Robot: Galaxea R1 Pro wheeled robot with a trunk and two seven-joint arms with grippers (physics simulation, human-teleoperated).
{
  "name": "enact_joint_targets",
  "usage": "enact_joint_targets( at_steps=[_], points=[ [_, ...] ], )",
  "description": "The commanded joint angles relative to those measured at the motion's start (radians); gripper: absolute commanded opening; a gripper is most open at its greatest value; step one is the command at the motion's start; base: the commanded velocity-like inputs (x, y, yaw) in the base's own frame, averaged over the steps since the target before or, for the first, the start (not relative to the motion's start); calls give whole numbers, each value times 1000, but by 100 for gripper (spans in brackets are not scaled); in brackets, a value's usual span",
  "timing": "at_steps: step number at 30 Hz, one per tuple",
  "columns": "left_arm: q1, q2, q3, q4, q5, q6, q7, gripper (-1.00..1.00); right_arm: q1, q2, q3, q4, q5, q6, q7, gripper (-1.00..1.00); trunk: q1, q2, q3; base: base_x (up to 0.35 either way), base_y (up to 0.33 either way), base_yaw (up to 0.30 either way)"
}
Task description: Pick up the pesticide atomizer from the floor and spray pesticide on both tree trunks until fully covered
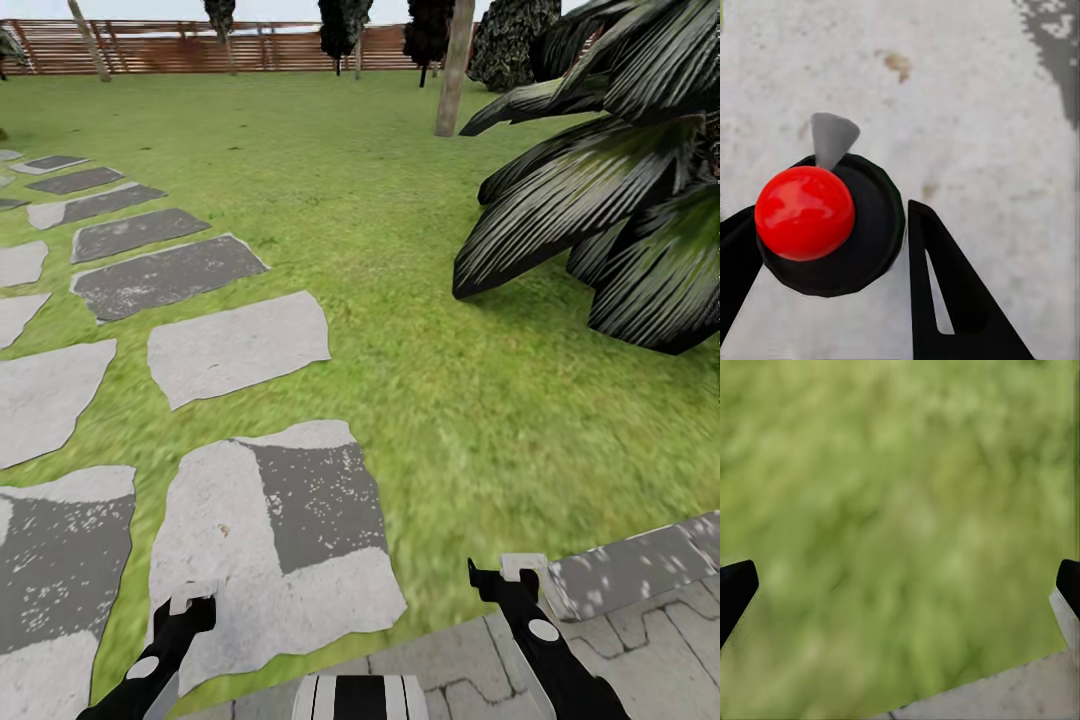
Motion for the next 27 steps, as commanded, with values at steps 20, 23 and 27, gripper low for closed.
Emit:
enact_joint_targets(
  at_steps=[20,23,27],
  points=[
    [86,10,4,-4,1,-3,9,-100,1,-2,2,345,3,-309,2,100,-9,5,97,0,0,0],
    [114,15,5,-3,3,-4,11,-100,1,-3,2,440,3,-392,2,100,-10,5,114,0,0,0],
    [137,17,5,1,3,-5,13,-100,1,-4,2,534,3,-460,2,100,-12,6,135,0,0,0]
  ],
)
